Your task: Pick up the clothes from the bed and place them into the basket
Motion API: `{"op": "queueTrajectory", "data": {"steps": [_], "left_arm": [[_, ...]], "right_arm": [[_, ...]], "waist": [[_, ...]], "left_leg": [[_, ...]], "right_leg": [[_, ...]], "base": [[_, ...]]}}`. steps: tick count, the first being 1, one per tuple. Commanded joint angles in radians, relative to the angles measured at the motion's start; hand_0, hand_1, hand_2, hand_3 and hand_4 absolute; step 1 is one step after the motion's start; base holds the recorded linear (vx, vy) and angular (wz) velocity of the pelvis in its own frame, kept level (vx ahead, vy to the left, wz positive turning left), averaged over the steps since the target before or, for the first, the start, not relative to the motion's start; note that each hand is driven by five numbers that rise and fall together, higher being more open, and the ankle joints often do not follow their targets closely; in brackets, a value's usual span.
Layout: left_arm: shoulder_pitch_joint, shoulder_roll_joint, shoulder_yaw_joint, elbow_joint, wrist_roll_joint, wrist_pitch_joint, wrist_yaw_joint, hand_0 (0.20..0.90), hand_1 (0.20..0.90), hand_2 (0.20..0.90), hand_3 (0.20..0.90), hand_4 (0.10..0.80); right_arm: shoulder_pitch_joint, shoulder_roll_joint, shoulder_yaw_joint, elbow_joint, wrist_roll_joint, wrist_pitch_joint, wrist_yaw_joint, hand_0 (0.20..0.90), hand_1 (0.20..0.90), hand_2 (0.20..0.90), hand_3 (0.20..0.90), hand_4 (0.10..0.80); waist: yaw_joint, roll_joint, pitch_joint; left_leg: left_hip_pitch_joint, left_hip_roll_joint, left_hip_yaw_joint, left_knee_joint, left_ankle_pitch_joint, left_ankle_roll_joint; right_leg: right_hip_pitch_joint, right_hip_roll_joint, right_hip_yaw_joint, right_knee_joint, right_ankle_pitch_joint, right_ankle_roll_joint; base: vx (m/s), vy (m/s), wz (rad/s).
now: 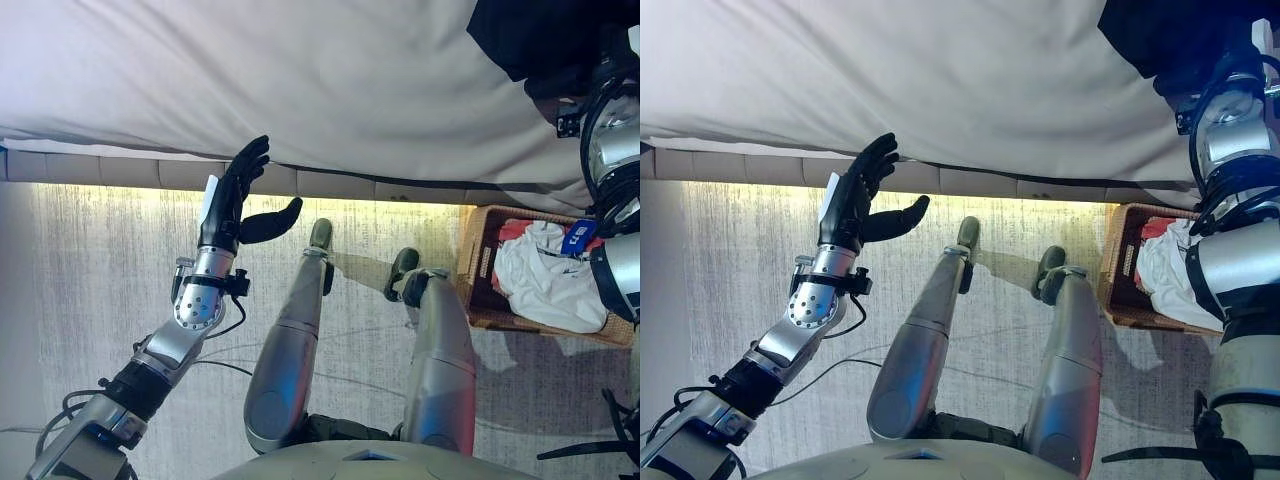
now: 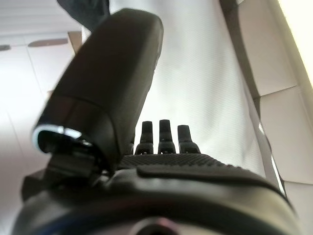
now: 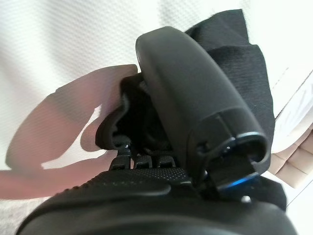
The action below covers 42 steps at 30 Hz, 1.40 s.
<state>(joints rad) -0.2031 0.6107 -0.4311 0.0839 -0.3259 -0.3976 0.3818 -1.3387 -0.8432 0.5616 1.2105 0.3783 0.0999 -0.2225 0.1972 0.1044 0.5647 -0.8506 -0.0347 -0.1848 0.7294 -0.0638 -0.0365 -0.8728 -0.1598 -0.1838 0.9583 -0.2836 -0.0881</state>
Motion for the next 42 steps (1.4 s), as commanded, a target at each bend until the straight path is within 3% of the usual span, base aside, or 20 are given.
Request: {"op": "queueTrajectory", "data": {"steps": [1, 2, 13, 20, 26, 28, 32, 38, 42], "left_arm": [[0.041, 0.062, 0.096, -0.132, -0.017, -0.127, -0.01, 0.9, 0.9, 0.9, 0.9, 0.8], [0.047, 0.068, 0.103, -0.132, -0.021, -0.13, -0.015, 0.9, 0.9, 0.9, 0.9, 0.8], [0.046, 0.073, 0.109, -0.106, -0.003, -0.173, -0.025, 0.9, 0.9, 0.9, 0.9, 0.8], [0.016, 0.06, 0.102, -0.086, 0.01, -0.17, -0.037, 0.9, 0.9, 0.9, 0.9, 0.8], [-0.003, 0.036, 0.083, -0.049, 0.046, -0.099, -0.02, 0.9, 0.9, 0.9, 0.9, 0.8], [-0.002, 0.031, 0.079, -0.03, 0.035, -0.074, -0.019, 0.9, 0.9, 0.9, 0.9, 0.8], [0.013, 0.007, 0.073, 0.021, 0.015, -0.051, -0.023, 0.9, 0.9, 0.9, 0.9, 0.8], [0.066, -0.045, 0.089, 0.073, -0.016, 0.007, -0.039, 0.9, 0.9, 0.9, 0.9, 0.8], [0.077, -0.073, 0.082, 0.103, -0.002, 0.015, -0.022, 0.9, 0.9, 0.9, 0.9, 0.8]], "right_arm": [[-0.197, -0.064, 0.021, -0.081, 0.064, -0.133, -0.037, 0.749, 0.749, 0.749, 0.724, 0.624], [-0.2, -0.063, 0.012, -0.083, 0.075, -0.135, -0.048, 0.3, 0.3, 0.3, 0.2, 0.1], [-0.198, -0.059, -0.021, -0.046, 0.052, -0.136, -0.118, 0.3, 0.3, 0.3, 0.2, 0.1], [-0.179, -0.074, -0.025, -0.01, 0.041, -0.137, -0.116, 0.3, 0.3, 0.3, 0.2, 0.1], [-0.146, -0.101, -0.047, -0.018, 0.058, -0.14, -0.058, 0.3, 0.3, 0.3, 0.2, 0.1], [-0.14, -0.113, -0.052, -0.021, 0.059, -0.137, -0.035, 0.3, 0.3, 0.3, 0.2, 0.1], [-0.109, -0.145, -0.061, -0.03, 0.077, -0.143, 0.006, 0.3, 0.3, 0.3, 0.2, 0.1], [-0.004, -0.212, -0.111, -0.081, 0.067, -0.128, 0.084, 0.3, 0.3, 0.3, 0.2, 0.1], [0.084, -0.241, -0.148, -0.13, 0.068, -0.133, 0.114, 0.3, 0.3, 0.3, 0.2, 0.1]], "waist": [[0.033, 0.013, -0.045], [0.035, 0.01, -0.045], [0.046, -0.007, -0.045], [0.045, -0.037, -0.045], [0.034, -0.073, -0.111], [0.026, -0.08, -0.133], [0.006, -0.103, -0.181], [-0.052, -0.15, -0.322], [-0.097, -0.157, -0.4]], "left_leg": [[0.028, -0.039, 0.053, 0.092, -0.126, 0.075], [0.032, -0.037, 0.05, 0.091, -0.125, 0.075], [0.111, -0.032, 0.022, 0.038, -0.114, 0.072], [0.239, -0.027, 0.034, -0.042, -0.129, 0.073], [0.363, -0.004, 0.065, -0.121, -0.138, 0.065], [0.398, 0.008, 0.087, -0.165, -0.105, 0.063], [0.489, 0.024, 0.118, -0.234, -0.096, 0.052], [0.712, 0.04, 0.187, -0.435, -0.066, 0.034], [0.801, 0.041, 0.214, -0.539, -0.05, 0.031]], "right_leg": [[0.103, 0.087, -0.025, -0.056, -0.038, -0.023], [0.109, 0.089, -0.028, -0.057, -0.04, -0.026], [0.209, 0.114, -0.046, -0.131, -0.032, -0.044], [0.346, 0.108, -0.066, -0.22, -0.017, -0.042], [0.488, 0.1, -0.077, -0.331, -0.001, -0.032], [0.527, 0.097, -0.086, -0.383, 0.026, -0.032], [0.624, 0.098, -0.077, -0.488, 0.05, -0.018], [0.814, 0.094, -0.042, -0.713, 0.119, 0.032], [0.865, 0.089, 0.006, -0.801, 0.179, 0.075]], "base": [[0.017, -0.066, 0.16], [0.013, -0.074, 0.14], [-0.003, -0.016, 0.05], [-0.01, 0.017, -0.02], [0.045, 0.075, -0.18], [-0.008, 0.122, -0.19], [0.059, 0.134, -0.26], [0.159, 0.186, -0.27], [0.103, 0.163, -0.32]]}}
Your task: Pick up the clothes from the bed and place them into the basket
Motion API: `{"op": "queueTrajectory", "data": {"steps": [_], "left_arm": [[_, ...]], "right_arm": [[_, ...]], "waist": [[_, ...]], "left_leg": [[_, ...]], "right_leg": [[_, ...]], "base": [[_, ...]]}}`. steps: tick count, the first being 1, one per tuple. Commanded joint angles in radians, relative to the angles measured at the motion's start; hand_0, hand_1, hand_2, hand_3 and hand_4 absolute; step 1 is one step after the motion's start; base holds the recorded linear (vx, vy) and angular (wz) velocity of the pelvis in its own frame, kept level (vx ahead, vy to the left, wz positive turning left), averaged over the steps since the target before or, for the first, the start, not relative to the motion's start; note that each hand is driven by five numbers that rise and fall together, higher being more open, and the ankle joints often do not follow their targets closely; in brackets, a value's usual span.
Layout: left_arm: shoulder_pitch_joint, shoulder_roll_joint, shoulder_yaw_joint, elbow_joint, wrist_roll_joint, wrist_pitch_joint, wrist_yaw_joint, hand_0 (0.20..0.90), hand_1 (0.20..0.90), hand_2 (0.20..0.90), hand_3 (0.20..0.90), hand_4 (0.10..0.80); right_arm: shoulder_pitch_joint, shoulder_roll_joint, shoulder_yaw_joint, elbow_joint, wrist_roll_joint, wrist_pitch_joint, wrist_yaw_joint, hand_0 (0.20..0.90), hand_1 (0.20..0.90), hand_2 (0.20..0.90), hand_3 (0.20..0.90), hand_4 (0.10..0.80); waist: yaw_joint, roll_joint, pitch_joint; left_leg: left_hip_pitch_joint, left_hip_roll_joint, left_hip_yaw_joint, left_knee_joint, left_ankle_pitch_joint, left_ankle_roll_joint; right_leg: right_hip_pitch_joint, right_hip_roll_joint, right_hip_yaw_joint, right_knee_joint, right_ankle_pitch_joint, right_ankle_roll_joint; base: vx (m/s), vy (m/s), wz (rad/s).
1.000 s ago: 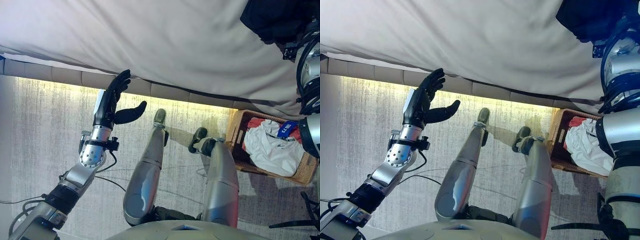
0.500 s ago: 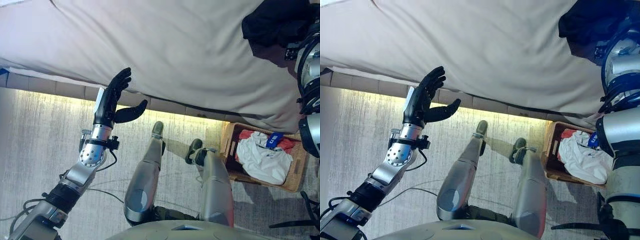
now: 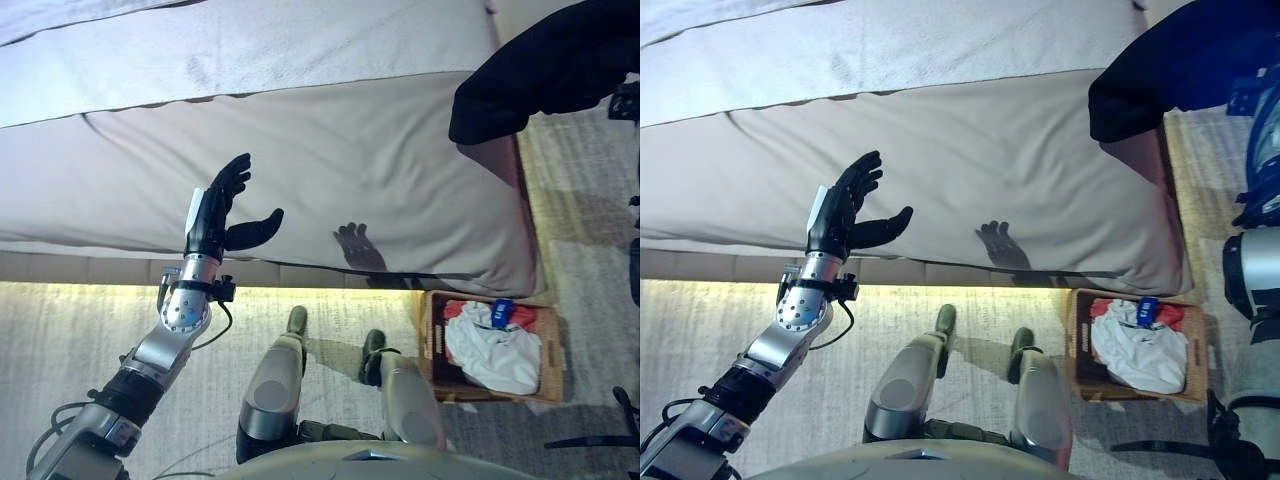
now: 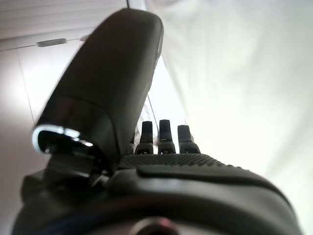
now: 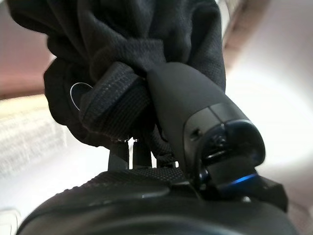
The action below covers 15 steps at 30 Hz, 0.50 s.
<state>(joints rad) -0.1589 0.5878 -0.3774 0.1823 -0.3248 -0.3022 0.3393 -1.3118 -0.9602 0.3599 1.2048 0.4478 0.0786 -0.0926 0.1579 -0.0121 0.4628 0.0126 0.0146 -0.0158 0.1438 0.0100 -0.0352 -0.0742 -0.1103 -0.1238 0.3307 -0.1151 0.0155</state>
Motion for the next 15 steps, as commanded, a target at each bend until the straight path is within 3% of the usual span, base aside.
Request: {"op": "queueTrajectory", "data": {"steps": [1, 6, 15], "left_arm": [[0.028, -0.054, 0.026, 0.01, -0.001, -0.077, 0.021, 0.9, 0.9, 0.9, 0.9, 0.8], [-0.028, -0.062, 0.008, 0.055, 0.011, -0.088, 0.021, 0.9, 0.9, 0.9, 0.9, 0.8], [-0.111, -0.103, 0.002, 0.192, 0.023, -0.11, 0.029, 0.9, 0.9, 0.9, 0.9, 0.8]], "right_arm": [[0.079, -0.132, 0.043, -0.135, 0.001, -0.113, -0.011, 0.3, 0.3, 0.3, 0.2, 0.1], [0.217, -0.162, -0.05, -0.206, 0.026, -0.129, -0.014, 0.3, 0.3, 0.3, 0.2, 0.1], [0.49, -0.169, -0.234, -0.405, 0.061, -0.126, -0.052, 0.3, 0.3, 0.3, 0.2, 0.1]], "waist": [[-0.07, -0.039, -0.314], [-0.135, -0.03, -0.356], [-0.248, -0.04, -0.377]], "left_leg": [[-0.038, -0.004, 0.052, 0.014, -0.119, 0.029], [0.048, 0.008, 0.081, -0.116, -0.099, 0.028], [0.098, 0.004, 0.144, -0.183, -0.11, 0.045]], "right_leg": [[0.076, 0.038, -0.037, -0.195, 0.027, -0.017], [0.095, 0.035, 0.043, -0.271, 0.086, 0.03], [0.079, 0.047, 0.166, -0.312, 0.133, 0.065]], "base": [[0.068, 0.158, -0.42], [-0.016, 0.141, -0.29], [-0.043, 0.103, -0.32]]}}
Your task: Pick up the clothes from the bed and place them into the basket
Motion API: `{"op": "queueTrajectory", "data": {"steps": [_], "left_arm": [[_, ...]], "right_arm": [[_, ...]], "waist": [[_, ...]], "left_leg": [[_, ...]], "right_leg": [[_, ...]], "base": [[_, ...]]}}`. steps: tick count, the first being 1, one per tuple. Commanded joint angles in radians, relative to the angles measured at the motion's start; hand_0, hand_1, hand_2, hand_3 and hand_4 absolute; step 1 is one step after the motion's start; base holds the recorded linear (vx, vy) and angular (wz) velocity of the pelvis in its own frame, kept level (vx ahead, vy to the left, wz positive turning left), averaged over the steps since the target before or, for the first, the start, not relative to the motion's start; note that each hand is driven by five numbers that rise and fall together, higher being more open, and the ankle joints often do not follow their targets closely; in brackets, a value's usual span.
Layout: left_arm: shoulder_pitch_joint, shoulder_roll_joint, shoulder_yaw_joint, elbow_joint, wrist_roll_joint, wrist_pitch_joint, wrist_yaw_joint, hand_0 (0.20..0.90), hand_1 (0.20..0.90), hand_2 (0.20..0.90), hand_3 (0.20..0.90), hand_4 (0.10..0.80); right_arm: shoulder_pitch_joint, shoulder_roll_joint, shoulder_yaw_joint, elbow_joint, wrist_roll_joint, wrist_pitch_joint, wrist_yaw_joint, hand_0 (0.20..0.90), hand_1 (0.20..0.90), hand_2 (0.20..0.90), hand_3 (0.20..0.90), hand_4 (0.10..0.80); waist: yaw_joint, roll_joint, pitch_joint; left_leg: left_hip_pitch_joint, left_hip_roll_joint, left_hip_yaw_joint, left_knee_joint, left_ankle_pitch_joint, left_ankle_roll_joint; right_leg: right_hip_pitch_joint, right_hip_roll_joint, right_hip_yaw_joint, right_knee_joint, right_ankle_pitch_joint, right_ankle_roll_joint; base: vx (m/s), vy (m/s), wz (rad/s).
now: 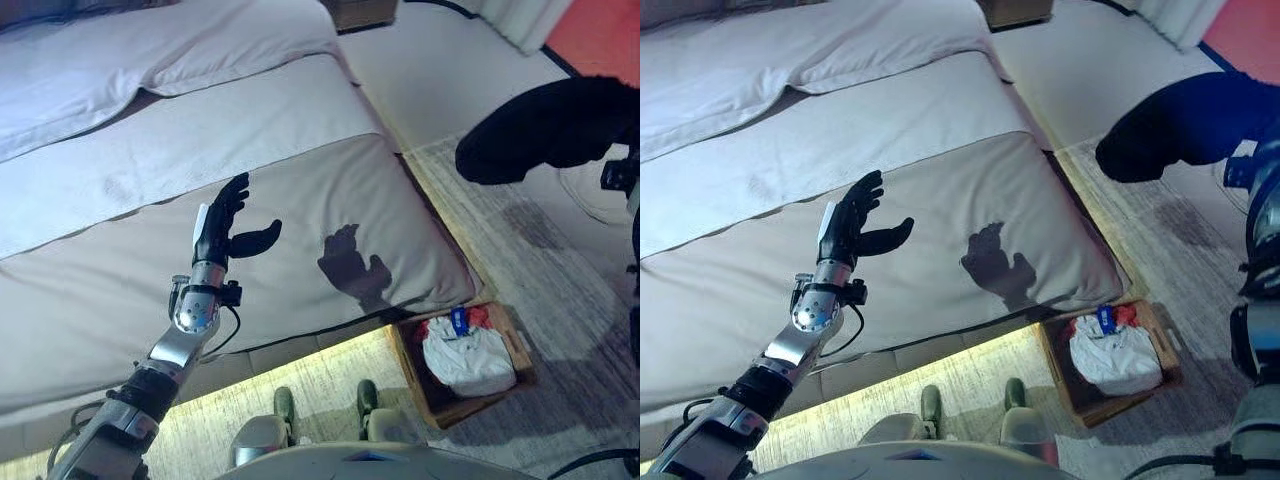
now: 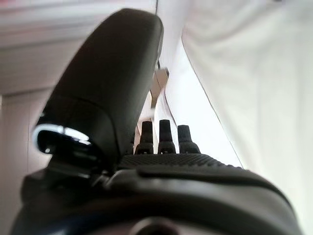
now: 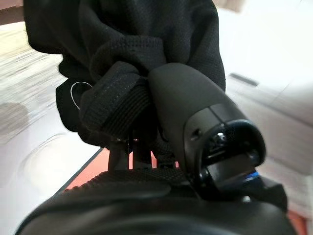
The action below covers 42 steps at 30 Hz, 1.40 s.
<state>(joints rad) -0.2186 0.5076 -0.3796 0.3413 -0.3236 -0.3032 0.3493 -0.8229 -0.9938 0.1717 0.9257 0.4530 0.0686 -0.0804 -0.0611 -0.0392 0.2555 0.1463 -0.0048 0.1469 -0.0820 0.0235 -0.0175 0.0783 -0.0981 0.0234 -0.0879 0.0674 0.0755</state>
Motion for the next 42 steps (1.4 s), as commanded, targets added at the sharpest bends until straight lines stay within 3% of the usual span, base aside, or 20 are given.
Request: {"op": "queueTrajectory", "data": {"steps": [1, 7, 14, 23, 38, 39, 40, 42], "left_arm": [[-0.059, -0.026, 0.005, 0.043, 0.025, -0.109, 0.022, 0.9, 0.9, 0.9, 0.9, 0.8], [-0.118, -0.042, 0.007, 0.099, 0.036, -0.087, 0.038, 0.9, 0.9, 0.9, 0.9, 0.8], [-0.167, -0.068, 0.001, 0.117, 0.044, -0.049, 0.052, 0.9, 0.9, 0.9, 0.9, 0.8], [-0.178, -0.11, -0.035, 0.12, 0.075, -0.046, 0.066, 0.9, 0.9, 0.9, 0.9, 0.8], [-0.192, -0.135, -0.084, 0.168, 0.083, -0.076, 0.074, 0.9, 0.9, 0.9, 0.9, 0.8], [-0.191, -0.135, -0.085, 0.169, 0.084, -0.08, 0.073, 0.9, 0.9, 0.9, 0.9, 0.8], [-0.19, -0.134, -0.086, 0.171, 0.085, -0.083, 0.071, 0.9, 0.9, 0.9, 0.9, 0.8], [-0.189, -0.132, -0.09, 0.17, 0.085, -0.085, 0.072, 0.9, 0.9, 0.9, 0.9, 0.8]], "right_arm": [[0.035, -0.13, -0.067, -0.15, 0.059, -0.115, -0.069, 0.3, 0.3, 0.3, 0.2, 0.1], [0.234, -0.073, -0.175, -0.25, 0.056, -0.114, -0.049, 0.3, 0.3, 0.3, 0.2, 0.1], [0.4, 0.049, -0.191, -0.315, -0.014, -0.083, -0.002, 0.3, 0.3, 0.3, 0.2, 0.1], [0.415, 0.185, -0.133, -0.176, -0.017, -0.102, 0.029, 0.3, 0.3, 0.3, 0.2, 0.1], [0.381, 0.325, -0.063, 0.044, -0.03, -0.156, 0.027, 0.3, 0.3, 0.3, 0.2, 0.1], [0.381, 0.33, -0.058, 0.05, -0.031, -0.158, 0.022, 0.651, 0.651, 0.651, 0.609, 0.509], [0.382, 0.337, -0.054, 0.056, -0.036, -0.156, 0.016, 0.9, 0.9, 0.9, 0.9, 0.8], [0.377, 0.345, -0.047, 0.07, -0.043, -0.152, 0.005, 0.9, 0.9, 0.9, 0.9, 0.8]], "waist": [[-0.04, -0.014, -0.171], [-0.106, -0.022, -0.17], [-0.162, -0.025, -0.157], [-0.16, -0.011, -0.146], [-0.113, 0.003, -0.134], [-0.111, 0.003, -0.132], [-0.107, 0.003, -0.131], [-0.103, 0.003, -0.128]], "left_leg": [[-0.033, 0.024, -0.009, 0.043, -0.127, 0.028], [-0.019, 0.025, 0.039, 0.053, -0.151, 0.037], [-0.021, 0.028, 0.092, 0.104, -0.183, 0.044], [-0.016, 0.031, 0.115, 0.126, -0.198, 0.044], [-0.018, 0.028, 0.072, 0.122, -0.193, 0.039], [-0.019, 0.028, 0.069, 0.122, -0.192, 0.039], [-0.019, 0.028, 0.065, 0.12, -0.192, 0.04], [-0.02, 0.026, 0.058, 0.119, -0.19, 0.04]], "right_leg": [[-0.076, 0.036, 0.032, 0.103, -0.045, 0.008], [-0.097, 0.052, 0.104, 0.083, -0.016, 0.021], [-0.127, 0.068, 0.149, 0.1, -0.011, 0.021], [-0.133, 0.069, 0.147, 0.095, -0.004, 0.021], [-0.122, 0.064, 0.113, 0.087, -0.009, 0.018], [-0.123, 0.064, 0.112, 0.088, -0.009, 0.017], [-0.123, 0.064, 0.11, 0.087, -0.008, 0.017], [-0.122, 0.063, 0.109, 0.085, -0.007, 0.017]], "base": [[-0.027, 0.086, -0.19], [-0.017, 0.055, -0.32], [0.003, 0.006, -0.26], [0.009, -0.03, -0.16], [0.008, -0.034, 0.08], [-0.003, -0.027, 0.07], [-0.004, -0.023, 0.04], [-0.004, -0.02, 0.05]]}}
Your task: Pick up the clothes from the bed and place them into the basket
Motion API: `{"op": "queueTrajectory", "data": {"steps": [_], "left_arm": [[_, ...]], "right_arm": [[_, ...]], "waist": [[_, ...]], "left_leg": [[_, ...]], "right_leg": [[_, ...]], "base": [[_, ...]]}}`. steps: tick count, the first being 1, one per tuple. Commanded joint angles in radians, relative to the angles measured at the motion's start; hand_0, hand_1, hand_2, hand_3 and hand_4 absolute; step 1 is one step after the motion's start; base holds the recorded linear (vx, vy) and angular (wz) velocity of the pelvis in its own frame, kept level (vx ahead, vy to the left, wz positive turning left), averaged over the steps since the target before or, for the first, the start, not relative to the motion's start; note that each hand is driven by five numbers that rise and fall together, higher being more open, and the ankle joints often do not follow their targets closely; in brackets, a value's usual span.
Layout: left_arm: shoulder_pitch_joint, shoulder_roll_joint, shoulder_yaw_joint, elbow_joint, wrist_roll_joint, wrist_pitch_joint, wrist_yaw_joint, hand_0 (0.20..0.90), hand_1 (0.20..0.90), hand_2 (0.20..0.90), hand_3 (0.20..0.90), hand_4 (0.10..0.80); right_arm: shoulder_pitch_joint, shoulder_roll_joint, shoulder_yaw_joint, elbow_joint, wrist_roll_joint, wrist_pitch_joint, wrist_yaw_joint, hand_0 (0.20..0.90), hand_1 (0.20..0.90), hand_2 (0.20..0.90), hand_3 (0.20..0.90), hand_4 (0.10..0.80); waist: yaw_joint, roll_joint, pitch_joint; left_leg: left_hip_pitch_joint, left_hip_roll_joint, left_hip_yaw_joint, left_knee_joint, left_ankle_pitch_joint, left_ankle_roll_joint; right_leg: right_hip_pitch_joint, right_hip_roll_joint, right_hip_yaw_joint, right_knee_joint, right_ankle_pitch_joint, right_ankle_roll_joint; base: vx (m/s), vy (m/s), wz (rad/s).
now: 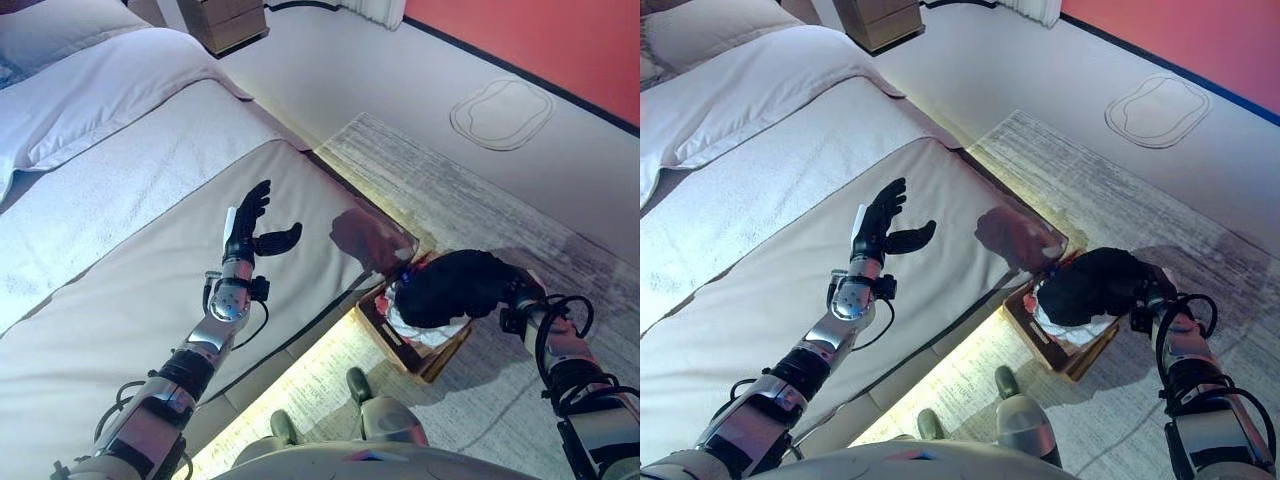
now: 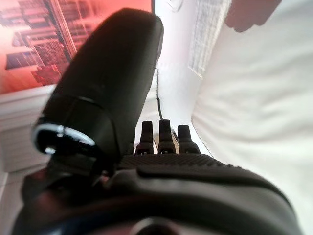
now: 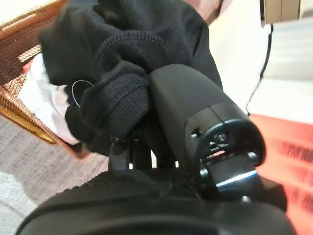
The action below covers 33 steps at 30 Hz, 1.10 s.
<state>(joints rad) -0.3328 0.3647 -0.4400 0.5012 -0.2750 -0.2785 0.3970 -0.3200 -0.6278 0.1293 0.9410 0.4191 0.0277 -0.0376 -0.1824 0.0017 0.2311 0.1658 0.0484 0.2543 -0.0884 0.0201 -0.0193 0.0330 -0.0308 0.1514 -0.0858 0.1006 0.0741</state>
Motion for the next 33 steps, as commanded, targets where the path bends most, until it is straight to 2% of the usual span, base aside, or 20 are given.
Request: {"op": "queueTrajectory", "data": {"steps": [1, 18, 24, 28, 31, 33], "left_arm": [[-0.073, 0.014, -0.03, 0.012, 0.036, -0.114, 0.023, 0.9, 0.9, 0.9, 0.9, 0.8], [-0.077, 0.021, -0.033, 0.01, 0.039, -0.13, 0.043, 0.9, 0.9, 0.9, 0.9, 0.8], [-0.072, 0.016, -0.026, 0.013, 0.05, -0.124, 0.055, 0.9, 0.9, 0.9, 0.9, 0.8], [-0.057, 0.019, -0.022, 0.011, 0.041, -0.112, 0.061, 0.9, 0.9, 0.9, 0.9, 0.8], [-0.035, 0.003, -0.009, 0.026, 0.035, -0.11, 0.053, 0.9, 0.9, 0.9, 0.9, 0.8], [0.001, -0.016, 0.001, 0.037, 0.036, -0.154, 0.051, 0.9, 0.9, 0.9, 0.9, 0.8]], "right_arm": [[-0.127, -0.02, -0.004, 0.061, -0.014, -0.109, -0.042, 0.9, 0.9, 0.9, 0.9, 0.8], [-0.102, 0.013, -0.014, 0.129, -0.041, -0.059, -0.094, 0.9, 0.9, 0.9, 0.9, 0.8], [-0.076, 0.025, -0.01, 0.137, -0.062, -0.076, -0.088, 0.9, 0.9, 0.9, 0.9, 0.8], [-0.076, 0.032, 0.027, 0.009, -0.096, -0.123, -0.103, 0.9, 0.9, 0.9, 0.9, 0.8], [-0.067, 0.06, 0.079, -0.171, -0.123, -0.14, -0.175, 0.9, 0.9, 0.9, 0.9, 0.8], [-0.034, 0.101, 0.109, -0.316, -0.161, -0.174, -0.249, 0.9, 0.9, 0.9, 0.9, 0.8]], "waist": [[0.021, -0.037, -0.103], [0.028, -0.033, -0.098], [0.033, -0.032, -0.098], [0.041, -0.031, -0.096], [0.046, -0.031, -0.094], [0.049, -0.03, -0.091]], "left_leg": [[-0.04, -0.027, -0.052, 0.125, -0.187, 0.042], [-0.026, -0.024, -0.067, 0.095, -0.173, 0.04], [-0.02, -0.024, -0.076, 0.075, -0.161, 0.039], [-0.018, -0.025, -0.096, 0.061, -0.151, 0.037], [-0.022, -0.029, -0.115, 0.052, -0.142, 0.035], [-0.024, -0.03, -0.126, 0.047, -0.138, 0.033]], "right_leg": [[-0.077, -0.004, -0.02, 0.083, -0.04, 0.019], [-0.067, -0.004, -0.024, 0.075, -0.039, 0.021], [-0.061, -0.006, -0.029, 0.072, -0.038, 0.023], [-0.053, -0.008, -0.039, 0.072, -0.041, 0.021], [-0.049, -0.009, -0.047, 0.072, -0.046, 0.019], [-0.044, -0.011, -0.057, 0.072, -0.052, 0.017]], "base": [[-0.005, -0.017, 0.06], [-0.003, -0.004, 0.03], [-0.006, 0.002, 0.01], [-0.008, -0.007, 0.05], [-0.008, -0.004, 0.08], [0.019, 0.018, 0.15]]}}
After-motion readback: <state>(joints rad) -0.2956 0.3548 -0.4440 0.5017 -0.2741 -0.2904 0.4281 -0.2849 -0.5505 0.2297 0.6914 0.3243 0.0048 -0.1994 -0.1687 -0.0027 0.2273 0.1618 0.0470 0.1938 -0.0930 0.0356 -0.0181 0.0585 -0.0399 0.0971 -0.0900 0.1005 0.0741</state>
